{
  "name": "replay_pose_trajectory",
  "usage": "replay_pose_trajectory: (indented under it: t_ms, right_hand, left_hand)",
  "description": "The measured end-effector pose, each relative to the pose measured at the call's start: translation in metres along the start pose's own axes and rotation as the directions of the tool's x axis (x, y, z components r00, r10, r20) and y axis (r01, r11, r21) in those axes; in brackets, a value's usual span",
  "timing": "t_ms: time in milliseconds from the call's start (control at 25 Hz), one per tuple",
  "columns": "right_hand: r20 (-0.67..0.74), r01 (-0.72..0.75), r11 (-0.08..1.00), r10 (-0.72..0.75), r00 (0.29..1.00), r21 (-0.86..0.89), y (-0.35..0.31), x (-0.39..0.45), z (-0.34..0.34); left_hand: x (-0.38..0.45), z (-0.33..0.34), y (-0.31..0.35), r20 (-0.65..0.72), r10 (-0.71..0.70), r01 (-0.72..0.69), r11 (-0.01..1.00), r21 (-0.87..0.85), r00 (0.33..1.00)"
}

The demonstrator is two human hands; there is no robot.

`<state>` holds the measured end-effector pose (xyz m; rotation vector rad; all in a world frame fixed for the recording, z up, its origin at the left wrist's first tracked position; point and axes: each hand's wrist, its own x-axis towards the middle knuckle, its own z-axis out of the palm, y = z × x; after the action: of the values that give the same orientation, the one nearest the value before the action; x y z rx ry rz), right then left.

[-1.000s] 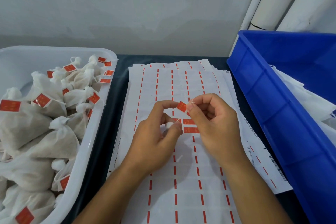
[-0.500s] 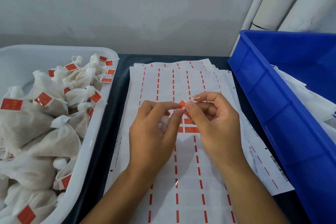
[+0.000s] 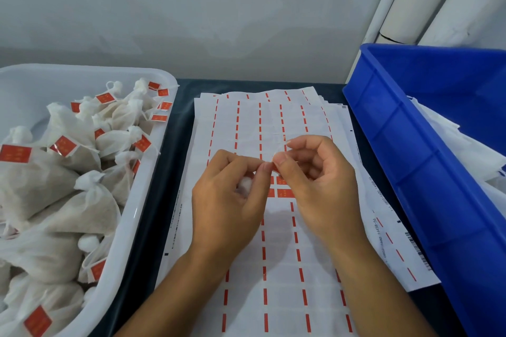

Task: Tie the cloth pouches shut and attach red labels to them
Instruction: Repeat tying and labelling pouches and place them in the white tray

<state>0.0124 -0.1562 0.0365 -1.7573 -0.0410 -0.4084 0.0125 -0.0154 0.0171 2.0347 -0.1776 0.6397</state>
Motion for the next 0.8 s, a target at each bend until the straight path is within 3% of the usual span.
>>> replay_pose_trajectory:
  t_ms: [160,280,600,800]
  right_hand:
    - [0.153,-0.138,0.99,0.136,0.979,0.0,-0.0003,0.0042,-0.0057]
    - [0.271,-0.174,0.981,0.145,0.952,0.084,-0.0032,0.0029,-0.0045]
    - [0.111,-0.11,0.993,0.103,0.988,0.052,0.0007,0.0062,-0.008]
    - [0.05,-0.031,0.999,0.033,0.998,-0.025,-0.0031,0.0051,-0.0034]
  left_hand:
    - [0.0014,0.0012,-0.0004,0.007,-0.099,0.099,0.991,-0.092,0.995]
    - [0.0007,0.0017,-0.0023,0.059,-0.118,0.126,0.982,-0.14,0.991]
    - [-0.0019,0.0004,-0.0013,0.248,-0.13,0.193,0.948,-0.254,0.96]
    - [-0.004,0.0021,-0.0048,0.245,-0.112,0.157,0.972,-0.173,0.963]
